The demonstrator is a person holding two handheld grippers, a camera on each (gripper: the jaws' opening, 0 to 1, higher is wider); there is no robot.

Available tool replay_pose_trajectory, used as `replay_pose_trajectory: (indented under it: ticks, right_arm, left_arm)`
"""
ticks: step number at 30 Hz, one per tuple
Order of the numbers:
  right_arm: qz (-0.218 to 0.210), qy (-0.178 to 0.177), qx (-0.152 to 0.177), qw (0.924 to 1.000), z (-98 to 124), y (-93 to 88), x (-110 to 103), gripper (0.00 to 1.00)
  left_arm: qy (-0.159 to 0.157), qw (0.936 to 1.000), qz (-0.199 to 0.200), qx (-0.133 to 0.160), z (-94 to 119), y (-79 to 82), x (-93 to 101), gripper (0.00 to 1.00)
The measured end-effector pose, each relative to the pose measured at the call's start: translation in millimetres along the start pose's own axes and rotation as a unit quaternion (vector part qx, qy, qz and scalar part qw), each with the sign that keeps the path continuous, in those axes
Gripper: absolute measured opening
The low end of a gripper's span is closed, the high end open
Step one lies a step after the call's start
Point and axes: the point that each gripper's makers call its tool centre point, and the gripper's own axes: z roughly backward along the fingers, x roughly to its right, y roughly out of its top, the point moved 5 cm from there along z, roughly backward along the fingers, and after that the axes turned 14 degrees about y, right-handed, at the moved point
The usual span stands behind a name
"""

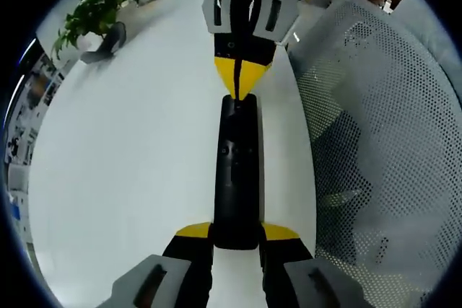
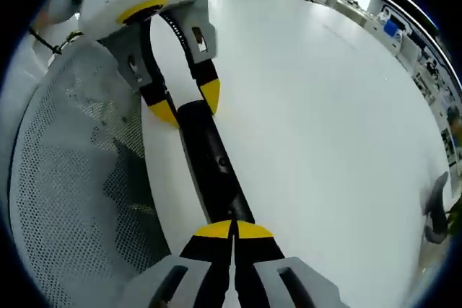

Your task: Press the specified remote control buttons in sequence, fully releasing each button before pressing the next.

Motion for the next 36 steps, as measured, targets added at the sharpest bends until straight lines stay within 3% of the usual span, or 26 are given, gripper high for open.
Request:
replay_pose_trajectory:
  ticks: [5, 12, 21, 26, 36]
  right_arm:
    - [-0.011, -0.008, 0.015, 0.9998, 0, -3.0, -2, 0.0]
    - [0.001, -0.033, 0.093, 0.9951, 0, -9.5, -5, 0.0]
    - [-0.006, -0.03, 0.145, 0.989, -2, -6.4, -6, 0.0]
    - [0.005, -0.034, 0.135, 0.9903, -2, -2.6, -6, 0.0]
    - [0.005, -0.033, 0.129, 0.9911, 2, -11.6, -4, 0.0]
  left_arm:
    - [0.001, 1.0, 0.004, 0.002, 0, -0.3, 0.0, 0.24]
    - [0.001, 1.0, 0.005, -0.003, 0, 0.0, 0.0, 0.24]
    - [0.0, 1.0, 0.008, 0.002, 0, -0.9, 0.1, 0.24]
    - [0.001, 1.0, 0.007, 0.001, 0, -0.8, 0.4, 0.24]
    - [-0.004, 0.9999, 0.002, -0.009, 0, 0.8, -0.2, 0.24]
